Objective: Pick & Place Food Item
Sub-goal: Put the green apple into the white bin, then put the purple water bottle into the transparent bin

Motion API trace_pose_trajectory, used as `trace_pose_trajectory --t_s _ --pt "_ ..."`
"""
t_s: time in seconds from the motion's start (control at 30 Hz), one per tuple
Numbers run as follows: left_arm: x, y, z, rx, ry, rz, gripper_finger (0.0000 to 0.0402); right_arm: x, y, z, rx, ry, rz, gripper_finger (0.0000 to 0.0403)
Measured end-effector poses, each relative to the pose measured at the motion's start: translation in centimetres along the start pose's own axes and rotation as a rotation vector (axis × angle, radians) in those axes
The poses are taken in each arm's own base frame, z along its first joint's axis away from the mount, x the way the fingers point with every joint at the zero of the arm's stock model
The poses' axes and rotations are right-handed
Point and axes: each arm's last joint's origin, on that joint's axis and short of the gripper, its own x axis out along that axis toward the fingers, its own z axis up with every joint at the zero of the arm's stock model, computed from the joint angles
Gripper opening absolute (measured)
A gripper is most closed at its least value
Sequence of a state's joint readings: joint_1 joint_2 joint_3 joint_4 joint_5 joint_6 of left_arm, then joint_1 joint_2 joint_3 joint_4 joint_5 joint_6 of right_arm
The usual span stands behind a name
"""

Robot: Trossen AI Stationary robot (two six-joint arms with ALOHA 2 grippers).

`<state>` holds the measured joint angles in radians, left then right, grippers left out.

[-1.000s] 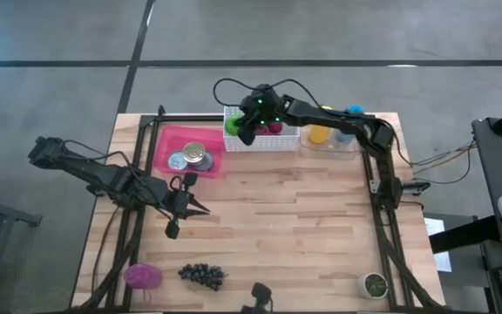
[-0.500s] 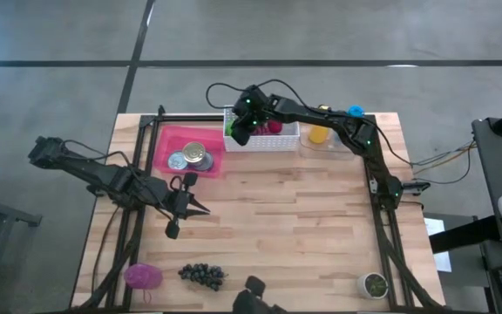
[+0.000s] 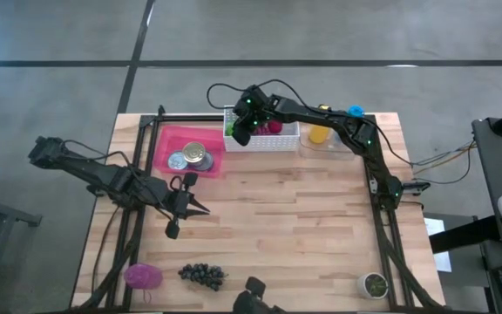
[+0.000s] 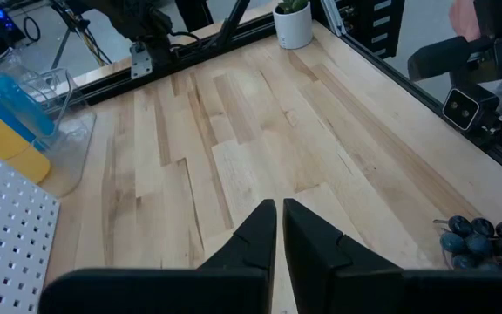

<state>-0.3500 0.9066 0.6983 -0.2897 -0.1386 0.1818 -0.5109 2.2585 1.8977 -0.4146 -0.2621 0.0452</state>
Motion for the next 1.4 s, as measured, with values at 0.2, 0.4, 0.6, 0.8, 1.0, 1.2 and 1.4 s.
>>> trace_pose_trajectory --t_s 0.2,0.4,0.6,0.8,1.0,1.2,1.4 --pt "0.0 0.0 0.0 0.000 0.000 0.000 0.0028 0.0 0.1 0.0 0.009 0.002 0.002 0.0110" --pt "0.0 0.0 0.0 0.000 0.000 0.000 0.0028 -2.4 0.9 1.0 0.012 0.060 0.001 0.0139" --pt "0.0 0.0 0.0 0.000 0.001 -0.001 0.0028 -6.8 5.5 2.3 -0.153 0.058 0.039 0.0131" --pt "0.0 0.0 0.0 0.000 0.000 -0.001 0.0028 -12.1 12.3 2.7 -0.363 0.002 -0.051 0.0098" --pt "0.0 0.0 -0.1 -0.010 0.005 -0.002 0.0028 -17.0 18.7 1.7 -0.509 -0.088 -0.020 0.0054" --pt "0.0 0.0 -0.1 -0.051 0.003 -0.001 0.0028 -19.5 22.7 -0.1 -0.587 -0.142 0.043 0.0014" --pt "0.0 0.0 -0.2 -0.084 0.016 -0.003 0.0028 -19.7 25.7 -2.0 -0.649 -0.121 0.104 0.0009"
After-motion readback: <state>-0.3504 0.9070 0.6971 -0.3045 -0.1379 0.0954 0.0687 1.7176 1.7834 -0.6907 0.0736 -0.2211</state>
